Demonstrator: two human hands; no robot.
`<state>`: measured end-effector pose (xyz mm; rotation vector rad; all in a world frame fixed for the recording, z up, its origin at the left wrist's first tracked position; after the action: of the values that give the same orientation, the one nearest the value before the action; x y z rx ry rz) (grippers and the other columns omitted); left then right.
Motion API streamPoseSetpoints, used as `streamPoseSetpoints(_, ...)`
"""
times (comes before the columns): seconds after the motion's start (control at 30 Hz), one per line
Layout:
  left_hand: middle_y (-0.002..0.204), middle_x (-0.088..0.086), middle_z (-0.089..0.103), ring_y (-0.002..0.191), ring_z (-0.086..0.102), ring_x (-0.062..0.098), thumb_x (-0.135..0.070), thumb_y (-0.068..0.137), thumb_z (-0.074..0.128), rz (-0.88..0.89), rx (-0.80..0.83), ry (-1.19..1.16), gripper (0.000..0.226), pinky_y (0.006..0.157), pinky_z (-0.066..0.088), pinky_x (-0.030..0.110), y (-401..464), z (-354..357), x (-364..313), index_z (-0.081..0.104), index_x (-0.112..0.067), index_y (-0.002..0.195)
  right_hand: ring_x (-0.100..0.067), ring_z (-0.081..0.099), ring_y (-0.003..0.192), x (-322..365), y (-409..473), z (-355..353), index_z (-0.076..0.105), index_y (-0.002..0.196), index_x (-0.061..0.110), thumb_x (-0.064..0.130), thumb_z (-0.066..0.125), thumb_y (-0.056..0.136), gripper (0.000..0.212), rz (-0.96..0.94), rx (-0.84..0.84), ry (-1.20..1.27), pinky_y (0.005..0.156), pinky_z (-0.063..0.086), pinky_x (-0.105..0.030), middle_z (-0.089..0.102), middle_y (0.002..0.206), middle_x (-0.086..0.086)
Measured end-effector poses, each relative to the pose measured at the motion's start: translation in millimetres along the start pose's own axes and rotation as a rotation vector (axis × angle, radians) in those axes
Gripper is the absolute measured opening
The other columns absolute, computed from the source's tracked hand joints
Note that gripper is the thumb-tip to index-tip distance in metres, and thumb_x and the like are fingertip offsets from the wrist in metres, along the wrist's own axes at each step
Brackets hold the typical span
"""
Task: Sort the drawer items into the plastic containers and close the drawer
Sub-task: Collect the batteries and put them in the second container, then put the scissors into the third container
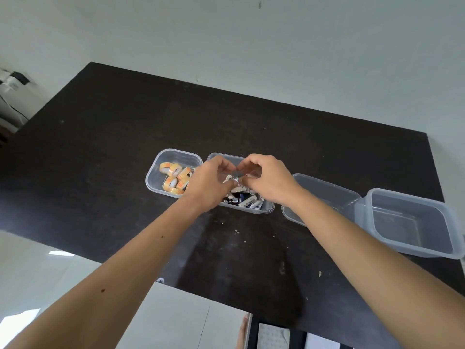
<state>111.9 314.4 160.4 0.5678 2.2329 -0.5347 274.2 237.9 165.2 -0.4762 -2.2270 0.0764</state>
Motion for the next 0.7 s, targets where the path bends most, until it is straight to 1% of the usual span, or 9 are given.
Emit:
streamPoseSetpoints(0.07,0.109,-0.010,0.073,0.100,0.072,0.009,-0.016,0.090,0.081,0.003,-0.059,-0.051,0.025,0.083,0.052,0.022,-4.2,-4.2,-2.5,0.066,-0.024,0.109,-0.011,0.071,0.104,2.1,-3.1,-4.5,0.077,0.112,0.024,0.014,0.080,0.090,0.024,-0.019,-0.023,0.006,0.087,0.056,-0.025,0.077,0.109,0.007)
streamPoseSetpoints(0.17,0.105,-0.016,0.071,0.092,0.069,-0.001,-0.015,0.090,0.081,0.017,-0.102,-0.118,0.023,0.073,0.048,0.016,-15.6,-8.3,-6.9,0.067,-0.023,0.107,-0.009,0.073,0.103,5.2,-13.7,-12.5,0.078,0.109,0.024,0.012,0.080,0.090,0.022,-0.053,-0.072,0.036,0.096,0.058,-0.032,0.078,0.108,0.010)
streamPoseSetpoints(0.27,0.105,-0.016,0.073,0.092,0.071,-0.002,-0.017,0.091,0.081,0.085,-0.109,-0.147,0.022,0.073,0.048,0.011,-33.5,-11.5,-11.2,0.067,-0.024,0.105,-0.003,0.072,0.100,8.7,-32.9,-19.9,0.077,0.108,0.024,0.014,0.081,0.091,0.020,-0.110,-0.103,0.069,0.092,0.058,-0.026,0.077,0.105,0.013)
streamPoseSetpoints(0.33,0.105,-0.015,0.074,0.094,0.073,0.000,-0.016,0.090,0.083,0.154,-0.091,-0.189,0.023,0.081,0.054,0.017,-49.5,-10.7,-16.0,0.068,-0.027,0.104,-0.003,0.072,0.097,10.0,-51.6,-24.4,0.076,0.108,0.026,0.015,0.081,0.092,0.020,-0.126,-0.119,0.092,0.085,0.057,-0.020,0.076,0.104,0.015)
streamPoseSetpoints(0.4,0.105,-0.013,0.075,0.097,0.075,0.007,-0.012,0.091,0.082,0.210,-0.058,-0.252,0.025,0.088,0.060,0.026,-69.2,-8.1,-21.9,0.067,-0.029,0.102,-0.004,0.072,0.095,9.3,-72.3,-27.9,0.075,0.109,0.026,0.015,0.081,0.092,0.021,-0.123,-0.137,0.095,0.080,0.055,-0.018,0.076,0.105,0.013)
streamPoseSetpoints(0.47,0.108,-0.007,0.076,0.099,0.076,0.014,-0.010,0.091,0.081,0.245,-0.021,-0.300,0.026,0.090,0.062,0.033,-91.2,-1.6,-28.9,0.067,-0.028,0.102,-0.007,0.071,0.092,4.3,-98.8,-32.3,0.076,0.109,0.024,0.015,0.081,0.093,0.020,-0.105,-0.173,0.089,0.077,0.054,-0.016,0.076,0.106,0.010)
streamPoseSetpoints(0.53,0.111,-0.003,0.076,0.100,0.076,0.016,-0.011,0.092,0.081,0.245,0.027,-0.330,0.023,0.092,0.062,0.036,-112.3,9.6,-32.8,0.067,-0.023,0.106,-0.009,0.072,0.090,-5.2,-129.7,-36.1,0.077,0.109,0.025,0.016,0.081,0.093,0.019,-0.090,-0.206,0.095,0.074,0.054,-0.011,0.076,0.105,0.009)
streamPoseSetpoints(0.6,0.111,-0.001,0.077,0.099,0.076,0.016,-0.010,0.093,0.079,0.229,0.084,-0.369,0.022,0.094,0.062,0.040,-134.5,26.6,-32.7,0.067,-0.020,0.108,-0.007,0.072,0.090,-18.5,-164.2,-38.1,0.076,0.109,0.026,0.019,0.081,0.093,0.018,-0.063,-0.228,0.107,0.077,0.055,-0.013,0.076,0.107,0.011)
streamPoseSetpoints(0.7,0.105,-0.001,0.078,0.095,0.074,0.015,-0.004,0.093,0.078,0.218,0.167,-0.413,0.024,0.099,0.060,0.048,-171.5,60.8,-28.9,0.069,-0.022,0.105,-0.010,0.074,0.090,-45.5,-220.4,-37.1,0.076,0.109,0.026,0.020,0.081,0.093,0.018,-0.002,-0.241,0.154,0.081,0.057,-0.016,0.077,0.107,0.011)
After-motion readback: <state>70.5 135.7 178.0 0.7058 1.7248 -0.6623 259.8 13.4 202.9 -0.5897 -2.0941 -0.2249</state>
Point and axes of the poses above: each hand's wrist, its own y-axis towards the middle knuckle, its own z-axis out of the palm, x = y × z, the point moved 1 cm from there along y, towards the middle knuckle
